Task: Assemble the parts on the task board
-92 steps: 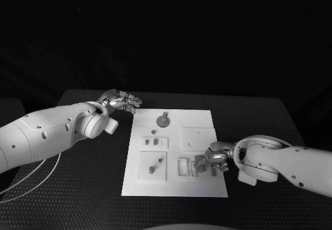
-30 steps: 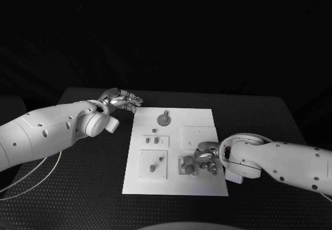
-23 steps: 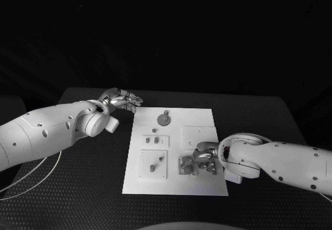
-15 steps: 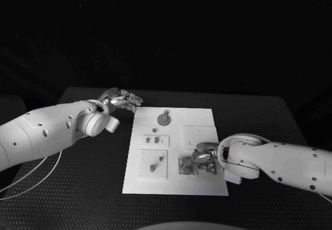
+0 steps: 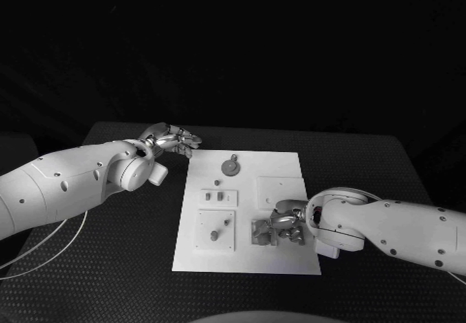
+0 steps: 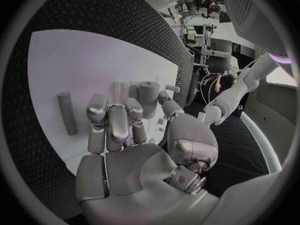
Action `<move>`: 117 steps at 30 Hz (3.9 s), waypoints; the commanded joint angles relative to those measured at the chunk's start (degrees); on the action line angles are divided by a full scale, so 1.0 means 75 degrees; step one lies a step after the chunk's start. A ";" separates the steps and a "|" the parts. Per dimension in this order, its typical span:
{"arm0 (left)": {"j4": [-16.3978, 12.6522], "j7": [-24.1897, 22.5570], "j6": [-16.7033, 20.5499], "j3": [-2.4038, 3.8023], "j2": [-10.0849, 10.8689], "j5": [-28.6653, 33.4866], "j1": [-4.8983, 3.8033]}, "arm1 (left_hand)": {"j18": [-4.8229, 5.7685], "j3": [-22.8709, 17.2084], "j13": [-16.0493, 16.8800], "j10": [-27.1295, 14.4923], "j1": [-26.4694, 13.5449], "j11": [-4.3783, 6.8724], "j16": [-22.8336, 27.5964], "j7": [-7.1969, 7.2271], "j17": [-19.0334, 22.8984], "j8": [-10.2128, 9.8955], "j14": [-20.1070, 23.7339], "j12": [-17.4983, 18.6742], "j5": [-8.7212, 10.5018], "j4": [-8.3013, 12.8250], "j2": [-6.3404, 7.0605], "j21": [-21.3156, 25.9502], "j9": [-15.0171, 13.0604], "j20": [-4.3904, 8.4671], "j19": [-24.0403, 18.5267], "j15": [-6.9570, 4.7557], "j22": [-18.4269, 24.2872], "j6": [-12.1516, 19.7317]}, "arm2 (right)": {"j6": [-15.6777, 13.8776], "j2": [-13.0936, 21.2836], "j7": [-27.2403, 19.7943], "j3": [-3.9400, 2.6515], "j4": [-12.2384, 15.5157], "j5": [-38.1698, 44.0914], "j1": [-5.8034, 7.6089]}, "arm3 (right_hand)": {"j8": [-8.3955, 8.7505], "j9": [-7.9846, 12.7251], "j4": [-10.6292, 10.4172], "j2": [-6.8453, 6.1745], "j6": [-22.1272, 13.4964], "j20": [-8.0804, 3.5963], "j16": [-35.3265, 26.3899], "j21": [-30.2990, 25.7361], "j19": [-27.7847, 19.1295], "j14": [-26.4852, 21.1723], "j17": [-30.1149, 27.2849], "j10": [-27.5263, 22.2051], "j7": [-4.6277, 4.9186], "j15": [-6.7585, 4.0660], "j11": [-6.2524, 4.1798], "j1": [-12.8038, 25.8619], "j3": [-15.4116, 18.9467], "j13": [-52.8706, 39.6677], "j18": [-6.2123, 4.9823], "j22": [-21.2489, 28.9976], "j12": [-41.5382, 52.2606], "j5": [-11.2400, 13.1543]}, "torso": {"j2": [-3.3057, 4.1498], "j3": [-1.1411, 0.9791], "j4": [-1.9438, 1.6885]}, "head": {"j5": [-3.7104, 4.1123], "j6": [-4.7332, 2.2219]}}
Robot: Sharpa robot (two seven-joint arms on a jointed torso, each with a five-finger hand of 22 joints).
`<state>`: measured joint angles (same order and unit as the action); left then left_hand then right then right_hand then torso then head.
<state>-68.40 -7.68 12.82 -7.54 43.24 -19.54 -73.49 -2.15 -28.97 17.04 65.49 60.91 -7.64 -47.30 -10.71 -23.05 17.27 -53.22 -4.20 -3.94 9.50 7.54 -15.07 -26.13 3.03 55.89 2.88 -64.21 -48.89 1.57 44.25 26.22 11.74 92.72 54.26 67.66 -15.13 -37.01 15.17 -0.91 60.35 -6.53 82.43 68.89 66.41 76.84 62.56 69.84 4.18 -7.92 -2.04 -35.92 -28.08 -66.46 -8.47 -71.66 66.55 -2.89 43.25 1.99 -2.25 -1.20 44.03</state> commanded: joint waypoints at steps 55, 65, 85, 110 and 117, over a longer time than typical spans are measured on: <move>-0.0021 -0.0029 -0.0114 0.0004 -0.0006 0.0017 -0.0024 | -0.0148 -0.0014 0.0004 -0.0056 -0.0030 0.0020 0.0041 0.0021 -0.0019 0.0055 0.0018 0.0019 0.0017 -0.0036 0.0031 0.0046 0.0011 -0.0072 -0.0011 0.0045 -0.0015 0.0064 | -0.0102 0.0046 -0.0076 0.0021 -0.0053 0.0002 -0.0020 | 0.0106 0.0059 -0.1370 -0.1559 -0.0137 0.0020 -0.0162 -0.0215 0.0039 -0.0153 -0.0257 -0.0240 -0.0193 0.0233 -0.0049 0.1327 -0.0257 0.0237 -0.0773 0.0143 -0.0345 -0.0456 | -0.0002 0.0001 0.0000 | 0.0013 -0.0007; -0.0016 -0.0028 -0.0112 0.0004 -0.0009 0.0017 -0.0024 | -0.0147 -0.0011 0.0004 -0.0056 -0.0031 0.0020 0.0042 0.0020 -0.0021 0.0055 0.0018 0.0019 0.0016 -0.0037 0.0034 0.0047 0.0012 -0.0073 -0.0010 0.0046 -0.0017 0.0065 | -0.0172 0.0147 -0.0237 0.0019 0.0044 0.0146 -0.0018 | 0.0106 0.0059 -0.1370 -0.1559 -0.0137 0.0020 -0.0162 -0.0215 0.0039 -0.0153 -0.0257 -0.0240 -0.0193 0.0233 -0.0049 0.1327 -0.0257 0.0237 -0.0773 0.0143 -0.0345 -0.0456 | -0.0004 0.0003 -0.0003 | 0.0023 -0.0020; 0.0010 -0.0023 -0.0128 0.0003 -0.0020 0.0017 -0.0024 | -0.0146 -0.0011 0.0005 -0.0055 -0.0033 0.0019 0.0043 0.0020 -0.0024 0.0058 0.0017 0.0017 0.0015 -0.0041 0.0030 0.0048 0.0012 -0.0074 -0.0009 0.0047 -0.0018 0.0063 | -0.0493 0.0867 -0.0818 -0.0001 0.0442 0.0155 0.0642 | 0.0104 0.0023 -0.0338 -0.0676 -0.0167 -0.0077 0.0028 0.0001 0.0132 0.0021 -0.0001 -0.0090 0.0074 0.0016 0.0047 0.0536 -0.0057 -0.0088 -0.0870 0.0003 0.0025 -0.2465 | -0.0005 -0.0008 0.0009 | 0.0067 -0.0122; 0.0044 -0.0047 -0.0191 0.0000 -0.0042 0.0017 -0.0021 | -0.0145 -0.0009 0.0008 -0.0047 -0.0038 0.0022 0.0046 0.0022 -0.0034 0.0065 0.0014 0.0012 0.0012 -0.0054 0.0011 0.0051 0.0012 -0.0076 -0.0006 0.0048 -0.0023 0.0056 | 0.1092 0.1825 0.0320 0.0040 0.0172 0.0909 0.0554 | 0.0077 0.0034 -0.0179 -0.0372 0.0014 0.0178 -0.0035 -0.0083 0.0112 -0.0045 -0.0290 -0.0105 0.0079 0.0049 0.0063 -0.1222 -0.0485 0.0100 -0.0870 -0.0010 -0.0160 -0.2497 | -0.0003 -0.0007 0.0005 | 0.0268 -0.0143; 0.0047 -0.0056 -0.0194 0.0000 -0.0040 0.0016 -0.0021 | -0.0145 -0.0008 0.0008 -0.0046 -0.0039 0.0022 0.0047 0.0023 -0.0036 0.0067 0.0013 0.0011 0.0012 -0.0057 0.0009 0.0052 0.0012 -0.0076 -0.0006 0.0048 -0.0025 0.0056 | 0.0884 0.1579 0.0342 0.0073 0.0133 0.1041 0.0265 | 0.0070 0.0037 -0.0381 -0.0591 0.0050 0.0188 -0.0021 -0.0093 0.0140 -0.0030 -0.0289 -0.0069 0.0066 0.0037 0.0050 -0.1078 -0.0563 0.0088 -0.0870 -0.0008 -0.0143 -0.2492 | 0.0001 -0.0003 -0.0004 | 0.0267 -0.0118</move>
<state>-67.98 -7.51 12.26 -7.57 43.04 -19.56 -73.49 -2.56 -28.98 17.04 65.49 60.91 -7.63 -47.30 -10.53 -23.24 17.48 -53.22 -4.20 -3.94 9.51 7.54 -15.07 -26.11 2.83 55.70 2.88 -64.33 -48.72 7.64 56.34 27.87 12.24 93.75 60.09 69.97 -14.59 -36.81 12.46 -5.04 59.89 -5.43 82.26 68.55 67.33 76.58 60.36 68.90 4.13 -7.44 -1.53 -43.98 -32.38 -65.76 -10.26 -71.76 65.43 -21.75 43.21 1.95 -2.23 0.87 43.04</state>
